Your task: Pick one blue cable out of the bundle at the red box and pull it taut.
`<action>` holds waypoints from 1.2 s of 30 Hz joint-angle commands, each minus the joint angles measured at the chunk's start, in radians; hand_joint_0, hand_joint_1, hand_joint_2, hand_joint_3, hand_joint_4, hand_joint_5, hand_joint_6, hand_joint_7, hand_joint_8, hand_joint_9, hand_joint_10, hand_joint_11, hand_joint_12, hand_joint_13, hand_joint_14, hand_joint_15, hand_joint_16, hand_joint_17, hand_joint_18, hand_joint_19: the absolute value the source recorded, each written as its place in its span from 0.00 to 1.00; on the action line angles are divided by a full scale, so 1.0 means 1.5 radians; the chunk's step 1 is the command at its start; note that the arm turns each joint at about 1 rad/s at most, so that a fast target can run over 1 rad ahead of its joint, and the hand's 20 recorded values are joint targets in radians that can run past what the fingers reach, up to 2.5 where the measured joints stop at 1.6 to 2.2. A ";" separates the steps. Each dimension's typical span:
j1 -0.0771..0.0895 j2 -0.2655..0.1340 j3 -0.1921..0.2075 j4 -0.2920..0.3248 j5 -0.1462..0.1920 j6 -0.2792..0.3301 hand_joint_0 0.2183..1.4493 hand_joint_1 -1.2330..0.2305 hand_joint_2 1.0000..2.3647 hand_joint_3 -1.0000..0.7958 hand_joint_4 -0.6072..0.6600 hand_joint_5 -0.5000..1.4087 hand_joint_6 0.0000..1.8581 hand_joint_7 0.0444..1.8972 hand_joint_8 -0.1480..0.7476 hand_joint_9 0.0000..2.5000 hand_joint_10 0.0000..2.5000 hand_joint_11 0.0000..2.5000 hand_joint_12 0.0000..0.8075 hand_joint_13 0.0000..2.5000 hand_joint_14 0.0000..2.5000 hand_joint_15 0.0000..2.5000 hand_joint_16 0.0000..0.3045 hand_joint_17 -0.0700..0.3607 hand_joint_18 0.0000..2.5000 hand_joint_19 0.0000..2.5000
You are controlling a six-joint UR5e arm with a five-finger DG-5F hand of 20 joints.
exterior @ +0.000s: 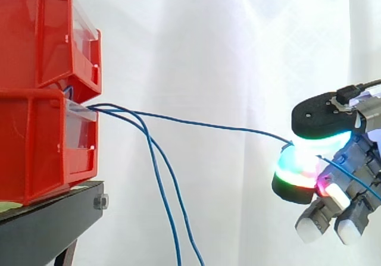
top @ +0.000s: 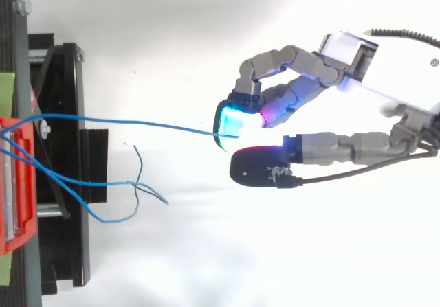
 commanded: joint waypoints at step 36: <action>0.000 0.000 0.000 0.000 0.000 0.000 0.30 0.32 0.01 0.60 0.48 0.21 0.45 0.65 0.61 0.37 0.01 0.34 0.57 0.28 0.00 0.11 0.21 0.50 0.35 0.15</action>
